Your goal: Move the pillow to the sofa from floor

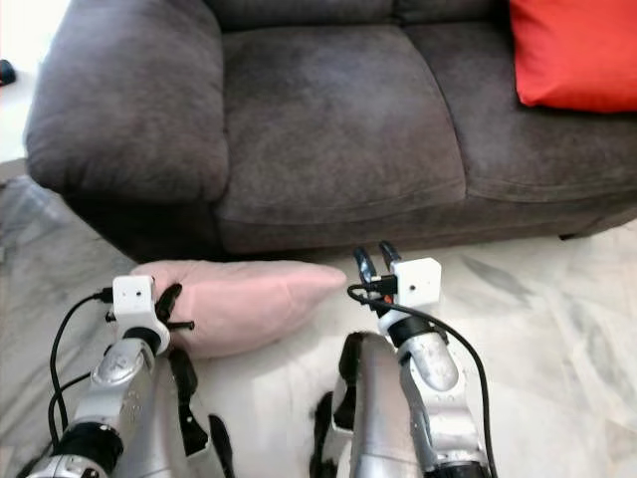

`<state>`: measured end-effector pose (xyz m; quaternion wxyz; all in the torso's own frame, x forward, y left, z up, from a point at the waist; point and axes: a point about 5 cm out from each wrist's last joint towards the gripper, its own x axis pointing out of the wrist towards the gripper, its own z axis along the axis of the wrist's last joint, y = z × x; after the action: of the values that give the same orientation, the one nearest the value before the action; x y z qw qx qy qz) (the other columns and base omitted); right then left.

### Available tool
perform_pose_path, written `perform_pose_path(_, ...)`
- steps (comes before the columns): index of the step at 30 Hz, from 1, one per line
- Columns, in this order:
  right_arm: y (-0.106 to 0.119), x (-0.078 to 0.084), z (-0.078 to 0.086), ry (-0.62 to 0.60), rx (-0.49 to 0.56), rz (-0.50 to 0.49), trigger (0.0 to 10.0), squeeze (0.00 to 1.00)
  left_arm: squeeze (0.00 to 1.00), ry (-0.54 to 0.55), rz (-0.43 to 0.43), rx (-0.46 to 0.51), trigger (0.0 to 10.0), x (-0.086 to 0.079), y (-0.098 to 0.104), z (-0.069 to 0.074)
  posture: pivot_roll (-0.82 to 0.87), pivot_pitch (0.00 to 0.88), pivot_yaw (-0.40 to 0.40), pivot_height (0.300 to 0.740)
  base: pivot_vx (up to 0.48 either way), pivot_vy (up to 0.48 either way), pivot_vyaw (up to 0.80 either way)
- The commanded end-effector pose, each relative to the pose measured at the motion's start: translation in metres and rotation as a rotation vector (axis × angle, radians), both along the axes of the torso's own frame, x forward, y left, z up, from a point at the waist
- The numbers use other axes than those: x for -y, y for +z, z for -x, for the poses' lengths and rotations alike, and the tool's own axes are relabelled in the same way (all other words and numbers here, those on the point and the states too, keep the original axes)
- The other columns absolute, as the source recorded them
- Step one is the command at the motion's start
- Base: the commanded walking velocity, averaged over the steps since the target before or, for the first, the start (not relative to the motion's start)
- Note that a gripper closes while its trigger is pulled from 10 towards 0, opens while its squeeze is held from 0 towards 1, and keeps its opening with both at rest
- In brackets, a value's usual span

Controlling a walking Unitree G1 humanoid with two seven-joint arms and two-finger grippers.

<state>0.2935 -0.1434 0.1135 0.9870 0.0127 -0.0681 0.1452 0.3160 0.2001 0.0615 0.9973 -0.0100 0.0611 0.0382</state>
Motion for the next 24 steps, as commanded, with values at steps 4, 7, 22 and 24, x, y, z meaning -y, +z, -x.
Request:
perform_pose_path(4, -0.009, 0.004, 0.001, -0.015, -0.030, 0.007, 10.0, 0.00, 0.00, 0.002, -0.008, 0.016, 10.0, -0.001, 0.002, 0.000, 0.02, 0.201, -0.034, 0.500, -0.326, 0.000, 0.00)
perform_pose_path(7, -0.010, 0.004, 0.001, -0.016, -0.031, 0.007, 10.0, 0.00, 0.00, 0.002, -0.008, 0.014, 10.0, -0.001, 0.002, -0.001, 0.02, 0.197, -0.032, 0.500, -0.317, 0.000, 0.00)
perform_pose_path(22, -0.013, 0.011, -0.002, -0.053, -0.034, -0.037, 10.0, 0.00, 0.00, -0.015, -0.003, 0.077, 10.0, 0.006, 0.009, 0.000, 0.03, 0.158, -0.027, 0.500, 0.000, 0.000, 0.00)
perform_pose_path(24, -0.013, 0.010, -0.004, -0.054, -0.033, -0.036, 10.0, 0.00, 0.00, -0.013, -0.005, 0.094, 10.0, 0.004, 0.012, -0.001, 0.03, 0.146, -0.021, 0.500, 0.000, 0.000, 0.00)
